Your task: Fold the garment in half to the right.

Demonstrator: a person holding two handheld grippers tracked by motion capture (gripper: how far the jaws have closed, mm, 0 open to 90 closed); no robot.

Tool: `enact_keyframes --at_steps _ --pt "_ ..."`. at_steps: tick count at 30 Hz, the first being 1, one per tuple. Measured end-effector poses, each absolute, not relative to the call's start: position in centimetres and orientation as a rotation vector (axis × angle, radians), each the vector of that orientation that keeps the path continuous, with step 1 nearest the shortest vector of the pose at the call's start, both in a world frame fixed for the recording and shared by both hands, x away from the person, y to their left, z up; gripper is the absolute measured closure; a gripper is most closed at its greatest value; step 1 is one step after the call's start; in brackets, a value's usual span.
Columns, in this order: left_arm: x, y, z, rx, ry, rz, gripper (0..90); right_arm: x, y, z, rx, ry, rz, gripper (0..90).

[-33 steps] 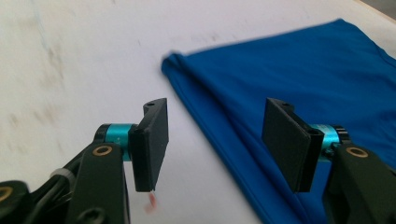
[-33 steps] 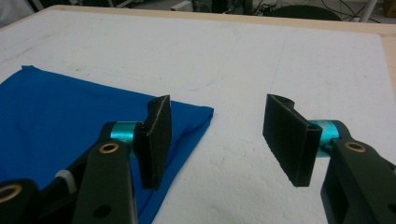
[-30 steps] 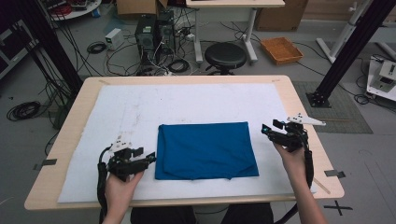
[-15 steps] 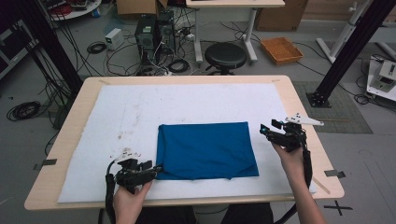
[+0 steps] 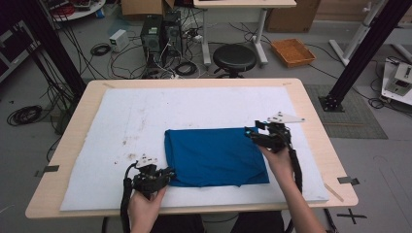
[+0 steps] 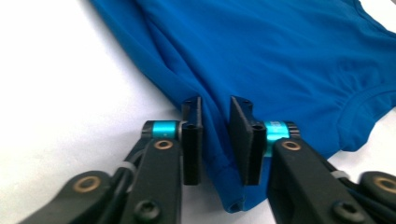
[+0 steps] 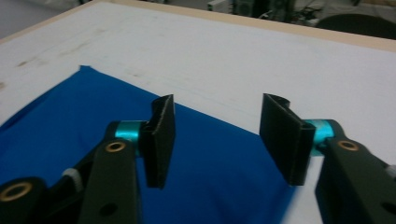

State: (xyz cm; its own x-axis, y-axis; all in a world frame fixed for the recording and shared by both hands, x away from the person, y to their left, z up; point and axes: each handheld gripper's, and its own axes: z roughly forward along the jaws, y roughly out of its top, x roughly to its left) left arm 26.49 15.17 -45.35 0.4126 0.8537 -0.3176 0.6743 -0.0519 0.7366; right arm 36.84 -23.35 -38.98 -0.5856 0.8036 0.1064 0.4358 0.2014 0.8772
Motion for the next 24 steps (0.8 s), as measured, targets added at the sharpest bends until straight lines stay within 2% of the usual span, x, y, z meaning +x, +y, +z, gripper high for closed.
enact_keyframes --at_steps 6,17,24 --pt "26.6 15.3 -45.4 1.785 1.328 0.247 80.6 39.3 -16.3 -39.0 1.091 2.230 1.334 55.6" --pt "26.6 15.4 -45.5 1.778 1.325 0.251 81.2 43.2 -2.9 -40.6 1.032 2.473 1.269 62.9" --pt "26.6 15.4 -45.5 1.785 1.315 0.255 81.1 44.2 3.2 -42.4 0.963 2.535 1.104 66.7"
